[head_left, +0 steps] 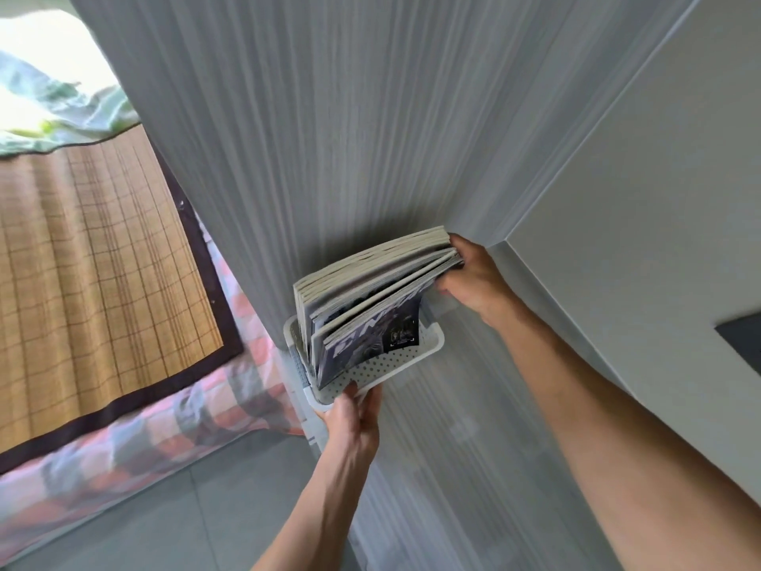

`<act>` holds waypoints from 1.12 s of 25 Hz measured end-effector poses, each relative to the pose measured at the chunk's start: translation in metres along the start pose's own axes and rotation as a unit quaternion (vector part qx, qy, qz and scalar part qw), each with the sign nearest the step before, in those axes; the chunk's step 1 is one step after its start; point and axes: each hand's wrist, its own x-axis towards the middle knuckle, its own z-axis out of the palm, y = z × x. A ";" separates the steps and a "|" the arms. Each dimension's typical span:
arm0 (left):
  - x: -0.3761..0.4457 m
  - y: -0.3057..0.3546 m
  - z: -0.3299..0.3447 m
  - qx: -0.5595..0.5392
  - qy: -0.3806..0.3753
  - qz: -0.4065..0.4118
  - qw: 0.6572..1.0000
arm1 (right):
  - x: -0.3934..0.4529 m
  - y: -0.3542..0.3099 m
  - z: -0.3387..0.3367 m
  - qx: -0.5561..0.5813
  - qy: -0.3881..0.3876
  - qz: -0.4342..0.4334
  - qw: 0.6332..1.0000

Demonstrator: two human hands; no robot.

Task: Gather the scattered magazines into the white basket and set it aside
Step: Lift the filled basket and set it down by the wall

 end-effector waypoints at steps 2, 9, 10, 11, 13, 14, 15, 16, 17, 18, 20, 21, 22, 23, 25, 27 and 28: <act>-0.012 0.016 -0.018 0.195 0.009 0.081 0.977 | 0.001 -0.002 -0.001 0.030 -0.027 0.013 0.999; -0.007 0.086 -0.035 0.569 -0.099 0.191 0.793 | -0.023 0.055 0.041 0.089 0.093 0.198 0.972; -0.006 0.084 -0.034 0.565 -0.110 0.155 0.803 | -0.039 0.076 0.055 0.131 0.089 0.269 0.950; -0.003 0.081 -0.035 0.553 -0.119 0.136 0.813 | -0.052 0.095 0.070 0.183 0.043 0.324 0.927; 0.007 0.077 -0.040 0.515 -0.138 0.143 0.834 | -0.068 0.117 0.095 0.274 -0.054 0.336 0.900; 0.010 0.077 -0.042 0.508 -0.147 0.160 0.833 | -0.068 0.124 0.103 0.301 -0.056 0.311 0.900; 0.011 0.077 -0.044 0.513 -0.153 0.175 0.826 | -0.066 0.127 0.108 0.314 -0.042 0.286 0.904; 0.011 0.078 -0.045 0.519 -0.161 0.185 0.819 | -0.062 0.127 0.110 0.315 -0.028 0.268 0.910; 0.011 0.079 -0.045 0.527 -0.165 0.185 0.813 | -0.059 0.126 0.111 0.311 -0.016 0.259 0.914; 0.011 0.080 -0.044 0.538 -0.168 0.180 0.806 | -0.057 0.126 0.111 0.306 -0.008 0.257 0.917; 0.007 0.083 -0.040 0.580 -0.164 0.174 0.779 | -0.059 0.126 0.110 0.279 -0.010 0.267 0.922; 0.004 0.086 -0.037 0.606 -0.154 0.177 0.760 | -0.064 0.123 0.111 0.252 -0.006 0.273 0.928; -0.001 0.091 -0.031 0.628 -0.132 0.188 0.743 | -0.068 0.118 0.109 0.208 0.016 0.275 0.939; -0.007 0.096 -0.024 0.649 -0.102 0.218 0.722 | -0.069 0.111 0.105 0.141 0.057 0.264 0.952; -0.017 0.107 -0.009 0.667 -0.083 0.324 0.666 | -0.061 0.092 0.084 0.015 0.159 0.189 0.969; -0.031 0.116 0.011 0.646 -0.106 0.362 0.664 | -0.034 0.069 0.051 -0.020 0.206 0.089 0.974; -0.036 0.118 0.021 0.634 -0.108 0.353 0.679 | -0.017 0.054 0.036 0.016 0.171 0.060 0.983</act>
